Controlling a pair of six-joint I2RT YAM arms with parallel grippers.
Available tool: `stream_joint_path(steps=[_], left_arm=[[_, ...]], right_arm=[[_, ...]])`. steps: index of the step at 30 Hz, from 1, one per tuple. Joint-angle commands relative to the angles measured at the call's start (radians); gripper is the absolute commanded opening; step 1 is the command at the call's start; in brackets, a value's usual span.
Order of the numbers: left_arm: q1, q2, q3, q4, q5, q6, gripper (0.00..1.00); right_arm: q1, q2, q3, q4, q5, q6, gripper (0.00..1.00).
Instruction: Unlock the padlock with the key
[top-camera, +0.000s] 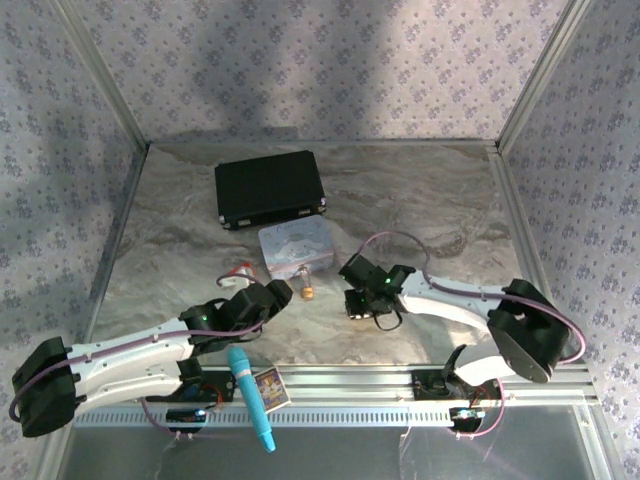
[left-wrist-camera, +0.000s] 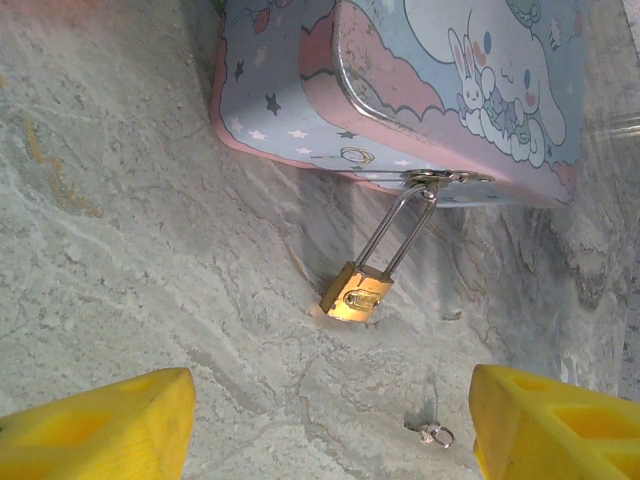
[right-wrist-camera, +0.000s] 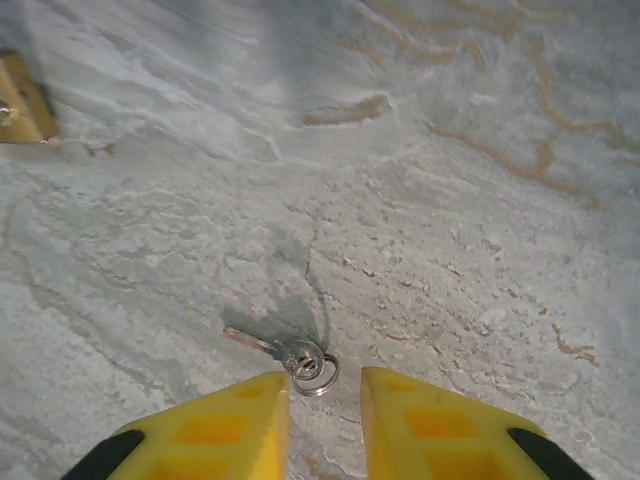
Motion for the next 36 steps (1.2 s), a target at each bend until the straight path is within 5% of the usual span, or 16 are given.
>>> stream_joint_path(steps=[1, 6, 25, 30, 36], left_arm=[[0.003, -0.006, 0.011, 0.011, 0.002, 0.000, 0.72], [0.003, -0.004, 0.013, 0.011, 0.004, 0.000, 0.72], [-0.007, 0.044, 0.026, 0.030, 0.004, -0.006, 0.72], [-0.009, 0.059, 0.026, 0.038, 0.008, -0.007, 0.72], [-0.009, 0.062, 0.029, 0.038, 0.009, -0.007, 0.72]], right_arm=[[-0.011, -0.035, -0.026, 0.028, -0.022, -0.139, 0.29], [-0.032, -0.029, -0.042, 0.050, -0.052, -0.218, 0.33], [-0.036, 0.042, -0.121, 0.176, -0.106, -0.127, 0.35], [-0.030, 0.052, -0.121, 0.206, -0.108, -0.114, 0.27], [-0.029, 0.049, -0.135, 0.229, -0.118, -0.101, 0.06]])
